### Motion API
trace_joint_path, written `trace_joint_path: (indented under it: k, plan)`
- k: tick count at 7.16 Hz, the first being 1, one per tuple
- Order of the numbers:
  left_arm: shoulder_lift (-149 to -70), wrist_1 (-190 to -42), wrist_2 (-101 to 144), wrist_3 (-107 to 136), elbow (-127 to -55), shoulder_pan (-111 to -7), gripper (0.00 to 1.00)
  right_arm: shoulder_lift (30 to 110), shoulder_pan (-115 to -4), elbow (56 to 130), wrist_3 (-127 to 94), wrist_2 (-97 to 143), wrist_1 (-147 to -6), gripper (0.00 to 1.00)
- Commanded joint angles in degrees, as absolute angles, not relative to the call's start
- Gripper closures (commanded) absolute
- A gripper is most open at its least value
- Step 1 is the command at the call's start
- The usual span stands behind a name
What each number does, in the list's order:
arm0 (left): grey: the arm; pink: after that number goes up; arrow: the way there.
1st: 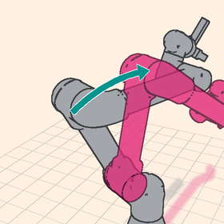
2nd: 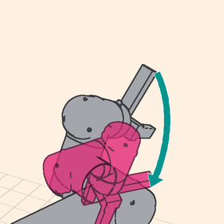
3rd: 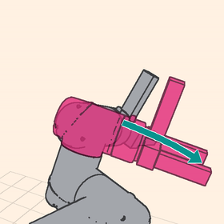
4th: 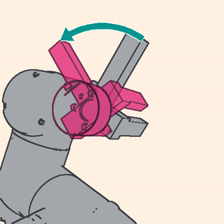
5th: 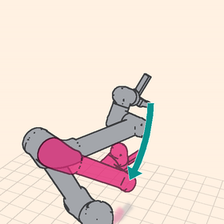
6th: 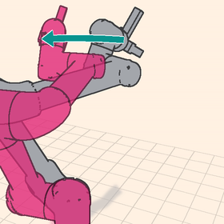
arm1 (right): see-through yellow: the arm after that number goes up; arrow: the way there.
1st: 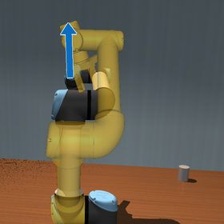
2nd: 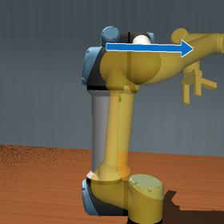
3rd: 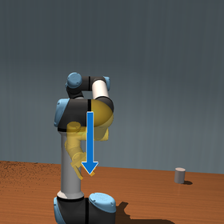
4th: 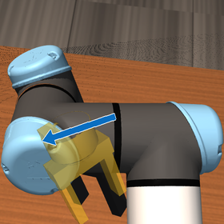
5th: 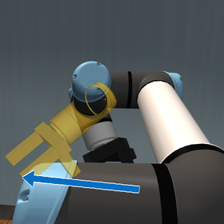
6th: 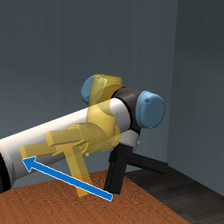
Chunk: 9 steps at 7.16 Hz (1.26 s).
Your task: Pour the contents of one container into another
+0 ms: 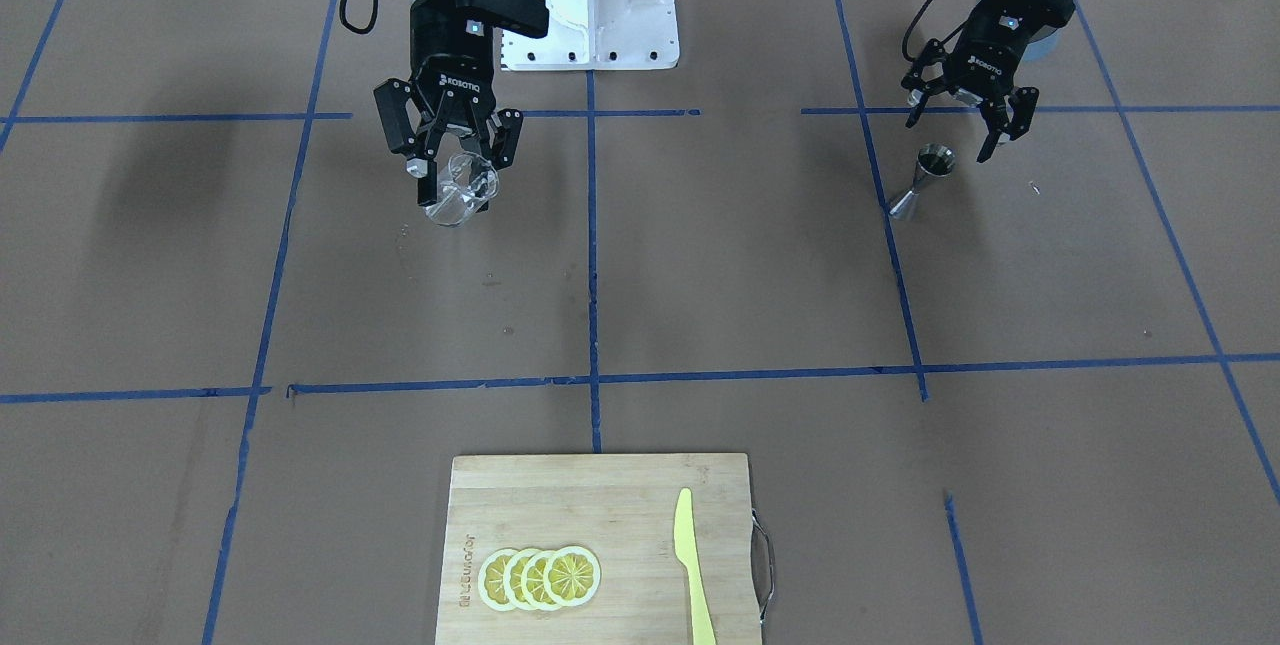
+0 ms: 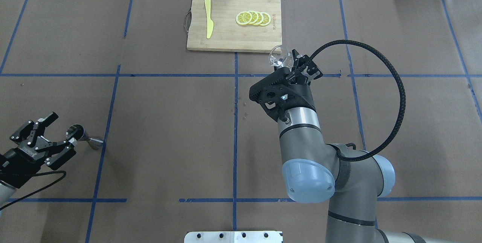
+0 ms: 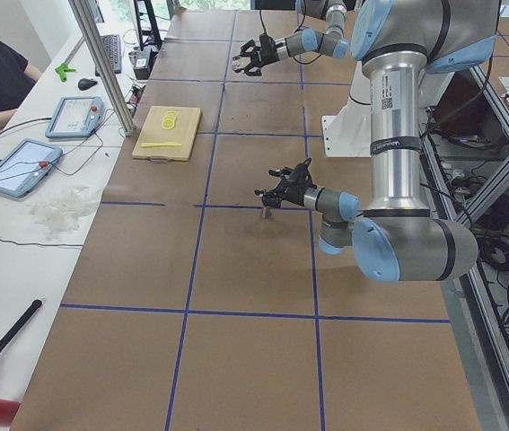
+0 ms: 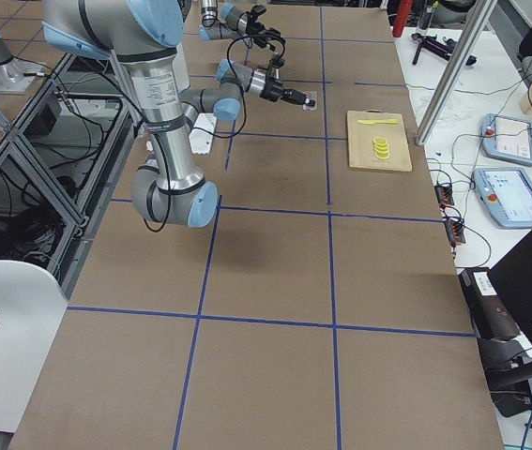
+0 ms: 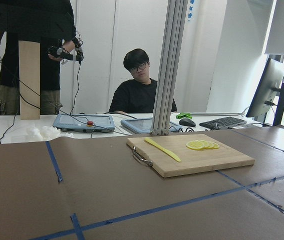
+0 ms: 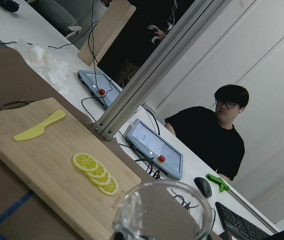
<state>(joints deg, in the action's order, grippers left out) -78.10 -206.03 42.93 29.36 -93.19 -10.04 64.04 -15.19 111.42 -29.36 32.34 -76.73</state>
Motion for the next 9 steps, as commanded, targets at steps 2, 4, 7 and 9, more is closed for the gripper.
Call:
trace_joint_path:
  k: [2,4,7,9]
  plan:
    - [-74.4,-203.0,70.9,28.2,-92.6,-30.4,0.00,64.1,-15.1,111.4,-29.4,32.3,-76.7,1.00]
    - [-75.3,-188.7,90.3,17.0,-93.0,-49.6,0.00,64.2,-15.1,111.3,-29.4,32.3,-76.7,1.00]
    - [-79.3,-166.7,110.6,3.4,-93.0,-71.4,0.00,64.2,-15.1,111.1,-29.4,32.3,-76.7,1.00]
    - [-84.2,-147.2,114.3,-4.9,-93.3,-81.0,0.00,64.2,-15.1,111.1,-29.4,32.3,-76.7,1.00]
